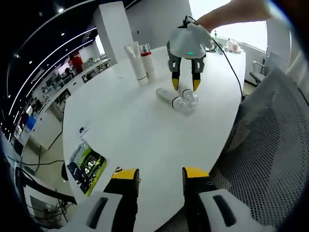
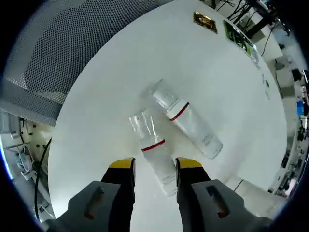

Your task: Arrange the skincare products in the storage area until every visible bottle or jar stands upright without overlapping.

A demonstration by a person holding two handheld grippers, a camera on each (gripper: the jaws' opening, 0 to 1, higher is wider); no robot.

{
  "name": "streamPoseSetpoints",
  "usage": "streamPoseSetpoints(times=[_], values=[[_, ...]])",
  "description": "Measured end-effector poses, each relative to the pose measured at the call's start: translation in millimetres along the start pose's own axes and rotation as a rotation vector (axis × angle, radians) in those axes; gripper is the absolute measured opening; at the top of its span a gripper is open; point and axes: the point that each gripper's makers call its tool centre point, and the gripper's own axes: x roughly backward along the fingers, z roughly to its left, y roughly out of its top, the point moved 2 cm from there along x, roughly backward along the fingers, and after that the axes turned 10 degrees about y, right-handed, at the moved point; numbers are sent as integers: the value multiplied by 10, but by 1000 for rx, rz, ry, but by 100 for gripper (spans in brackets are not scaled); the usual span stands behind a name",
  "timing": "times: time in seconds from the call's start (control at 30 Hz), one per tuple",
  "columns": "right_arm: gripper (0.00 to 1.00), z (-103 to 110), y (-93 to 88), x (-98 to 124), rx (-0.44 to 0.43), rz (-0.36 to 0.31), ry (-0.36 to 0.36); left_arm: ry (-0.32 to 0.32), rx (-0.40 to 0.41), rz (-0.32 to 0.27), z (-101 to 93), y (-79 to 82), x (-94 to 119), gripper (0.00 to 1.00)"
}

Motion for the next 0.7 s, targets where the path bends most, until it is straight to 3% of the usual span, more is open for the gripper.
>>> streamPoseSetpoints(times=[0.17, 0.33, 0.57, 0.7], values=[[21, 57, 16, -51, 12, 28, 21, 6, 2, 10, 12, -19, -3, 37], [19, 82, 19, -39, 8, 35, 19, 8, 4, 5, 15, -17, -2, 37], [18, 181, 23, 25, -102, -25, -9, 3, -4, 2, 0, -15, -4, 37], [18, 266, 36, 140, -204, -104, -37, 2, -6, 2, -4, -15, -1, 37]])
